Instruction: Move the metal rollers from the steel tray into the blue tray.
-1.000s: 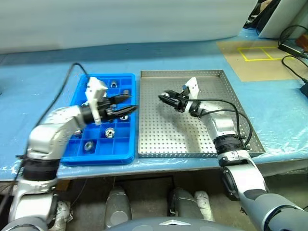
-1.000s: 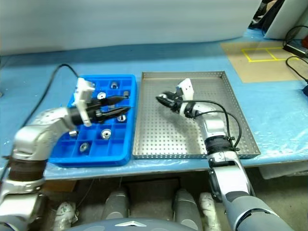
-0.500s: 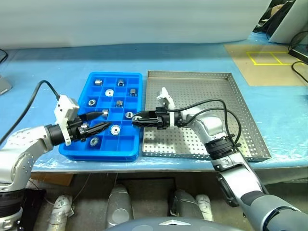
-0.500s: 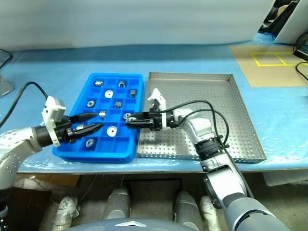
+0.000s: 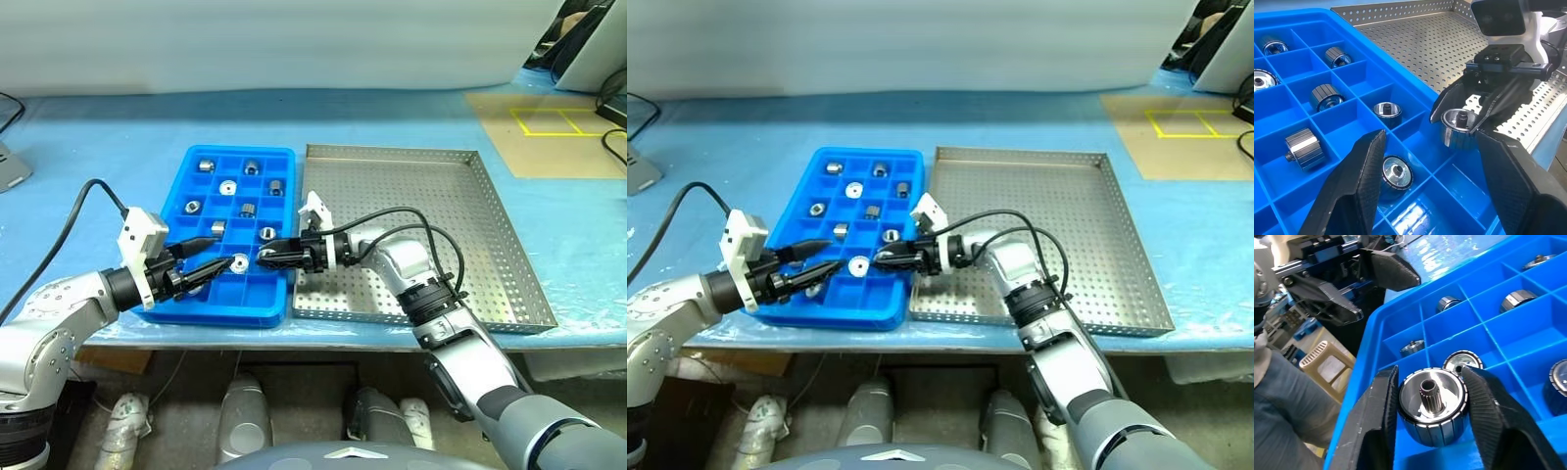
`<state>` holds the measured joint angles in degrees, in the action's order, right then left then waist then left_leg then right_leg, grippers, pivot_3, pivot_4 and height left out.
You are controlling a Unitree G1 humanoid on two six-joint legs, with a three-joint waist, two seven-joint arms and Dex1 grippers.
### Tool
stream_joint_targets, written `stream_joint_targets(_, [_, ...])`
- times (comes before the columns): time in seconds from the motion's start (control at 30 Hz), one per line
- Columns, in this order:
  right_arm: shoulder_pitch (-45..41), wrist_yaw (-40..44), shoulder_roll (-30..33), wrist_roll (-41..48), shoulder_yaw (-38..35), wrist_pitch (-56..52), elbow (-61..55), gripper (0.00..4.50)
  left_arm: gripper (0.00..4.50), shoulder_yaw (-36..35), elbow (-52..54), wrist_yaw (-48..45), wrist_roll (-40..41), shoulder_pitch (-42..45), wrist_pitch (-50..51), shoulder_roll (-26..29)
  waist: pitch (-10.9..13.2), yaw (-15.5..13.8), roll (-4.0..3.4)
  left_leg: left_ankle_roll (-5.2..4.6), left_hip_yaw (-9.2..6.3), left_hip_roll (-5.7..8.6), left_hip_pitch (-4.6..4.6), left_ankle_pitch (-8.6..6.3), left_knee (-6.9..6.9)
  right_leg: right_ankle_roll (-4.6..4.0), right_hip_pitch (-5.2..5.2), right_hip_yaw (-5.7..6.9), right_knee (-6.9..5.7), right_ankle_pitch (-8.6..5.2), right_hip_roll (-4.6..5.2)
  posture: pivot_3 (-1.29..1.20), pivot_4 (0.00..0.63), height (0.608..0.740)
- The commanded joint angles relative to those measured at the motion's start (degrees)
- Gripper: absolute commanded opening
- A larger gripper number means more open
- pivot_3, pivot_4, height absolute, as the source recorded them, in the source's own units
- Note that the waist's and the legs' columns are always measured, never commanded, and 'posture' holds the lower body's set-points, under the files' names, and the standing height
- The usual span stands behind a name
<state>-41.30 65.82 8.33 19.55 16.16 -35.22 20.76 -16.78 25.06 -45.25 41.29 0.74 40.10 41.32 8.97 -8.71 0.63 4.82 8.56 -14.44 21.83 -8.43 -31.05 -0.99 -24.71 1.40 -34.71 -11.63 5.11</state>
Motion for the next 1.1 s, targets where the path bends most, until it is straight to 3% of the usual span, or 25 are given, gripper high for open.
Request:
stream_joint_targets(0.03, [0.6, 2.1, 0.4, 0.8, 0.4, -0.2, -0.4, 3.26, 3.08, -0.1, 0.0, 0.1, 0.3, 1.8, -0.8, 0.2, 0.0, 0.0, 0.0, 0.0, 0.0, 0.0, -0.01, 0.0, 0.0, 0.0, 0.0, 0.0, -0.01, 0.0, 0.0, 0.27, 0.15, 0.74])
stream_joint_targets(0.13, [0.7, 3.3, 0.9, 2.0, -0.4, -1.4, -0.8, 4.3, 3.08, 0.2, -0.8, -0.1, 0.1, 2.9, -0.8, 0.3, 0.0, 0.0, 0.0, 0.0, 0.0, 0.0, -0.08, 0.0, -0.01, 0.0, 0.06, -0.01, -0.04, 0.0, 0.0, 0.26, 0.15, 0.74])
stream_joint_targets(0.17, [0.7, 3.8, 1.2, 2.3, -0.4, -1.9, -0.9, 4.46, 3.08, 0.4, -1.1, -0.2, 0.1, 3.3, -0.8, 0.3, 0.0, 0.0, 0.0, -0.01, 0.0, 0.0, -0.1, 0.0, -0.01, 0.0, 0.08, -0.01, -0.04, 0.0, 0.0, 0.26, 0.15, 0.74])
stream_joint_targets(0.27, [0.8, 4.4, 1.8, 2.5, -0.3, -2.0, -0.7, 4.46, 3.08, 1.1, -2.0, -0.5, -0.3, 4.2, -1.2, 0.3, 0.0, 0.0, 0.01, -0.01, 0.0, 0.01, -0.13, 0.0, -0.02, 0.0, 0.13, -0.01, -0.05, 0.0, 0.0, 0.25, 0.15, 0.74])
stream_joint_targets(0.5, [-1.6, -3.2, 1.6, -0.8, -3.1, 4.4, 3.2, 4.46, 3.08, 1.6, -4.1, -0.4, -0.8, 6.1, -1.8, 0.0, 0.0, 0.0, 0.01, 0.07, 0.0, 0.01, -0.16, 0.04, -0.04, 0.0, 0.15, -0.01, -0.07, 0.0, 0.01, 0.23, 0.15, 0.74])
stream_joint_targets(0.7, [-3.7, -2.2, 4.9, 1.6, -7.2, 4.2, -0.1, 4.46, 3.08, 2.4, -4.7, -0.3, -0.9, 8.6, -1.9, -0.3, 0.0, 0.0, 0.01, 0.07, -0.01, 0.02, -0.17, 0.05, -0.06, 0.0, 0.22, 0.0, -0.04, 0.0, 0.01, 0.22, 0.15, 0.74])
stream_joint_targets(0.83, [-1.8, -8.4, 9.1, -1.7, -11.3, 11.4, -1.0, 4.46, 3.08, 7.2, -7.9, 2.4, -4.9, 12.8, -5.3, -5.1, 0.0, -0.2, 0.01, 0.09, -0.01, 0.09, -0.14, 0.06, -0.07, 0.0, 0.22, 0.0, -0.04, 0.01, 0.02, 0.2, 0.15, 0.74])
stream_joint_targets(1.1, [7.7, -29.3, 7.0, -4.8, -19.6, 17.4, -4.9, 4.46, 3.08, 14.7, -20.2, 7.8, -14.0, 20.3, -12.4, -16.6, -0.1, 0.4, 0.08, 0.1, 0.0, 0.1, -0.15, 0.07, -0.12, 0.01, 0.22, -0.07, -0.04, 0.01, 0.0, 0.12, 0.15, 0.74])
